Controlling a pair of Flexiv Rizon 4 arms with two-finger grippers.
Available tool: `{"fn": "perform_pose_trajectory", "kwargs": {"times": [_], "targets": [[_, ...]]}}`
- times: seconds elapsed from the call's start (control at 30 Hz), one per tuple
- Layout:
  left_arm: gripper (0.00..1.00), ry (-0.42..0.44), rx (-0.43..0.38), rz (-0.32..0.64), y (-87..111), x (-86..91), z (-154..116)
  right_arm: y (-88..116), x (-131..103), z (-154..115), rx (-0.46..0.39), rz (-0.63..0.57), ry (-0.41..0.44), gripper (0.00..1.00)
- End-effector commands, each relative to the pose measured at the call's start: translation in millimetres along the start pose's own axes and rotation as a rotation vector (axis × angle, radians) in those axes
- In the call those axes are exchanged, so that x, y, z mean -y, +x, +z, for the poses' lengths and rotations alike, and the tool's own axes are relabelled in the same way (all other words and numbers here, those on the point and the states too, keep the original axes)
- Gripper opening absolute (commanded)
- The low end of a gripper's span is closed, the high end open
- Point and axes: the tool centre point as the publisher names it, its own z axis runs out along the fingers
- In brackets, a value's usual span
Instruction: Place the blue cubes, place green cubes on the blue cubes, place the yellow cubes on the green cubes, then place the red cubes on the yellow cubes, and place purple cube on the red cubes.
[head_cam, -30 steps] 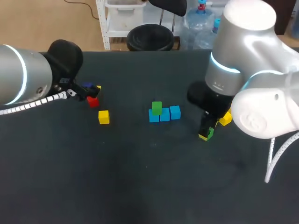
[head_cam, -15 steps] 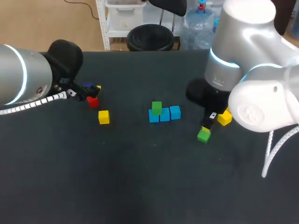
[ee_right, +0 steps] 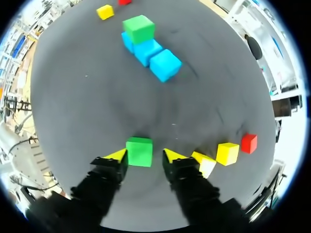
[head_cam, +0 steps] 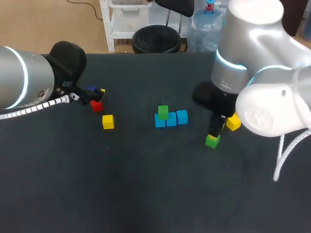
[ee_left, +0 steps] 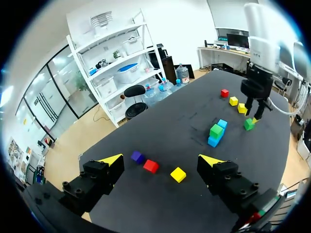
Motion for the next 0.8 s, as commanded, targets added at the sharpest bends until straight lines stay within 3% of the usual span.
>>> {"fn": "perform_pose_trajectory", "kwargs": {"times": [0.03,0.6,0.63,0.67,0.7,0.77,0.8], "targets": [[1.0,-0.003,0.004,-0.002,0.7,0.7,0.7,2.4,-9.8,-4.5,-0.005,-0.03,-0.004,1.0],[1.0,-0.003,0.004,-0.002,0.7,0.7,0.7,7.5,-7.3,20.9,-0.07,-0.05,-0.035,1.0],[1.0,-0.003,0.004,-0.002,0.7,0.7,0.7,7.2,-6.9,21.6,-0.07,-0.05,-0.034,0.87],[1.0,-0.003,0.004,-0.002,0.7,0.7,0.7,7.1,-6.8,21.7,-0.069,-0.05,-0.034,0.48],[1.0,-0.003,0.004,-0.002,0.7,0.7,0.7,7.0,-6.8,21.7,-0.069,-0.051,-0.032,0.39],[1.0,-0.003,0.004,-0.002,0.7,0.7,0.7,6.3,-6.9,20.7,-0.064,-0.058,-0.02,0.04],[1.0,-0.003,0.004,-0.002,0.7,0.7,0.7,6.1,-7.0,19.8,-0.063,-0.06,-0.017,0.0]]}}
